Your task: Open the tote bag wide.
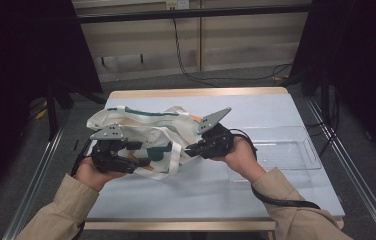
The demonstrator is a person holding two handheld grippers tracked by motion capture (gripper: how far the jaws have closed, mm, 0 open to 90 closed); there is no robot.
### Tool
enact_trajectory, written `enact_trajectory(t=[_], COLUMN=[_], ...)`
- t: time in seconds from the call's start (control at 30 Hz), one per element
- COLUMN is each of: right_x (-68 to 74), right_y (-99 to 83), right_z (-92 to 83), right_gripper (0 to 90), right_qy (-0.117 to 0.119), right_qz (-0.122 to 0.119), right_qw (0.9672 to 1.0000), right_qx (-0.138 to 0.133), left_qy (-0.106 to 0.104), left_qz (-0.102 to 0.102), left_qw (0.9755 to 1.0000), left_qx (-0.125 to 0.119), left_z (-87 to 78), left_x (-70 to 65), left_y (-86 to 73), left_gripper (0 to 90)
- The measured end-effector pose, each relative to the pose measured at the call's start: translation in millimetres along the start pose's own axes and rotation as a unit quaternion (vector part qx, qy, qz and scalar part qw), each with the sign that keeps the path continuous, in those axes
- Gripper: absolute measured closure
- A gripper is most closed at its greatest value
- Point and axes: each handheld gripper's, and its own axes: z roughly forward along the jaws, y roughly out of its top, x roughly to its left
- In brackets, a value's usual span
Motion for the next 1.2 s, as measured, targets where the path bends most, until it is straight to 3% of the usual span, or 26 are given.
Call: enact_trajectory(t=[0.27,0.5,0.83,0.93,1.0,1.07,1.2], right_x=[0.7,0.4,0.9,1.3,0.7,1.2,2.7], right_y=[-9.2,-16.3,-17.1,-16.9,-17.3,-17.7,-19.5], right_z=[5.2,9.7,13.0,13.4,14.1,14.9,17.4], right_gripper=[86.7,87.4,87.4,87.5,87.5,87.5,87.5], right_qy=[0.009,0.017,0.014,0.013,0.015,0.016,0.018], right_qz=[0.003,0.013,0.017,0.017,0.019,0.019,0.012], right_qw=[0.9999,0.9997,0.9995,0.9995,0.9994,0.9993,0.9991], right_qx=[0.011,0.014,0.022,0.025,0.025,0.029,0.037], left_qy=[0.002,-0.004,0.001,0.000,0.010,0.002,0.008], left_qz=[0.005,0.004,0.025,0.023,0.031,0.031,0.036], left_qw=[1.0000,1.0000,0.9997,0.9996,0.9993,0.9991,0.9991], left_qx=[-0.003,-0.002,-0.005,-0.018,-0.018,-0.028,-0.022], left_z=[1.1,1.4,-15.7,-20.6,-24.2,-26.6,-26.2], left_x=[-0.6,-3.3,-7.3,-7.3,-8.9,-10.3,-9.8], left_y=[5.8,5.2,12.3,14.5,16.6,18.2,19.1], left_gripper=[32.3,39.2,46.1,46.0,45.9,46.0,47.8])
